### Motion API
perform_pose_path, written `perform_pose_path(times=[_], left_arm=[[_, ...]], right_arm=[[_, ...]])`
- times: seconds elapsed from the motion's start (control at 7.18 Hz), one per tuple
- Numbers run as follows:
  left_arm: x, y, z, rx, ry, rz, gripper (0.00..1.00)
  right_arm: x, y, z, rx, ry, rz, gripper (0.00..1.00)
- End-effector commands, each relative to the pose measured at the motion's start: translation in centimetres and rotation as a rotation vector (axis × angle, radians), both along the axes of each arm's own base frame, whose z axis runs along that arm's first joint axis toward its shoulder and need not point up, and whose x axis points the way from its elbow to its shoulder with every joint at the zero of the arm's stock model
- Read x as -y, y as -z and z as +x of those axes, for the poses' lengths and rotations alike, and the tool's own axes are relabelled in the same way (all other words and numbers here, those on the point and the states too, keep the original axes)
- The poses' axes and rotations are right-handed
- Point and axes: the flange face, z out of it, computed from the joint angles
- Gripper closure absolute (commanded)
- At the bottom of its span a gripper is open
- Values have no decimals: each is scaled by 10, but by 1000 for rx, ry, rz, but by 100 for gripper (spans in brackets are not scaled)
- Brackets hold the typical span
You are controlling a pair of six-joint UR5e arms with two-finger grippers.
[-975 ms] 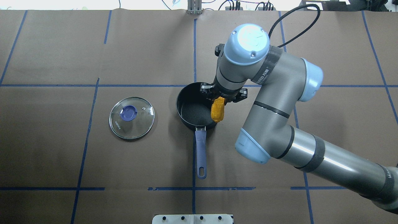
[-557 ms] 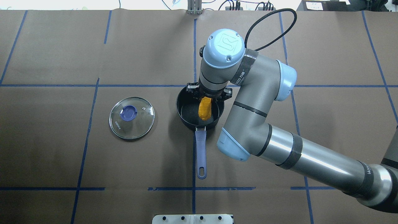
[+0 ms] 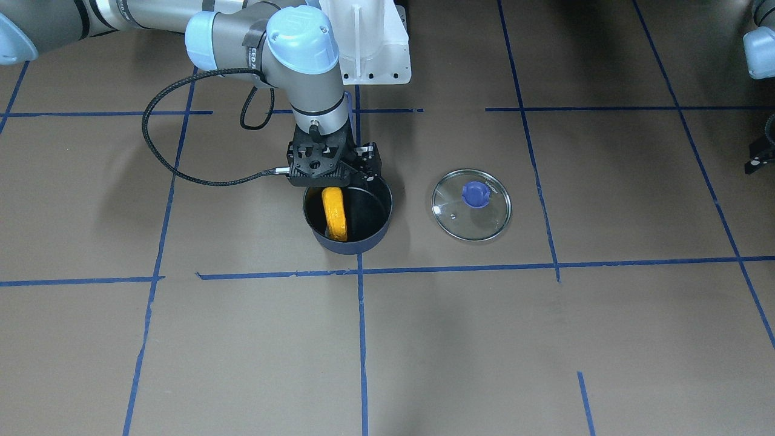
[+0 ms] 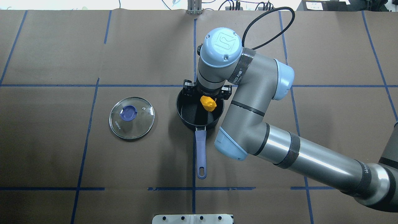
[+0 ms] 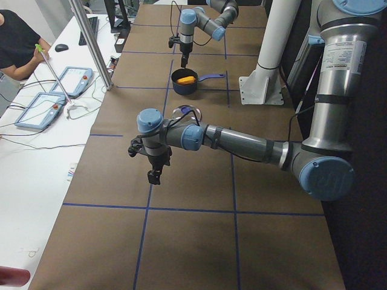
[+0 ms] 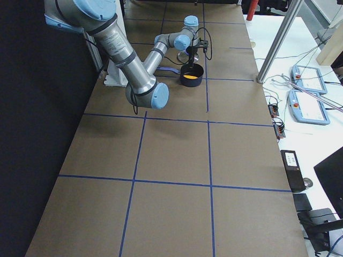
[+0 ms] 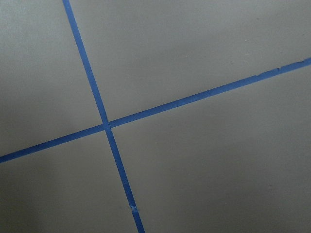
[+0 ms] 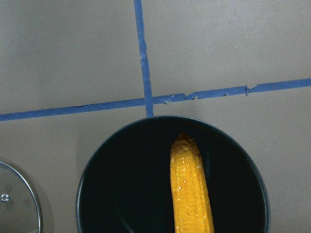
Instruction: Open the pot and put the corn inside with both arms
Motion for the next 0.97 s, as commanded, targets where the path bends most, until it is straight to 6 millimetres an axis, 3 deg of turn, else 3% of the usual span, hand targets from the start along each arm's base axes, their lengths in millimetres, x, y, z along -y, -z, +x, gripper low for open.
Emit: perform_pose_path(times=[0.0, 0.14, 0.28, 0.42, 0.56, 0.84], left_arm=[[-4, -7, -10, 3, 18, -16, 0], [-4, -10, -21, 4, 39, -22, 0], [-5, -14, -24, 5, 44, -31, 0], [-13, -36, -44, -48, 82, -95, 0], [-18, -46, -45, -152, 89, -137, 0], [-36, -65, -67, -153, 138, -176, 0]], right_arm=[[11, 4, 24, 16, -19, 9, 1], [16, -3, 48, 28, -30, 6, 1], [22, -27, 87, 36, -36, -6, 0], [28, -52, 127, 34, -4, 25, 0], [38, -77, 165, 19, 25, 66, 0], [58, -143, 235, -31, 86, 111, 0]])
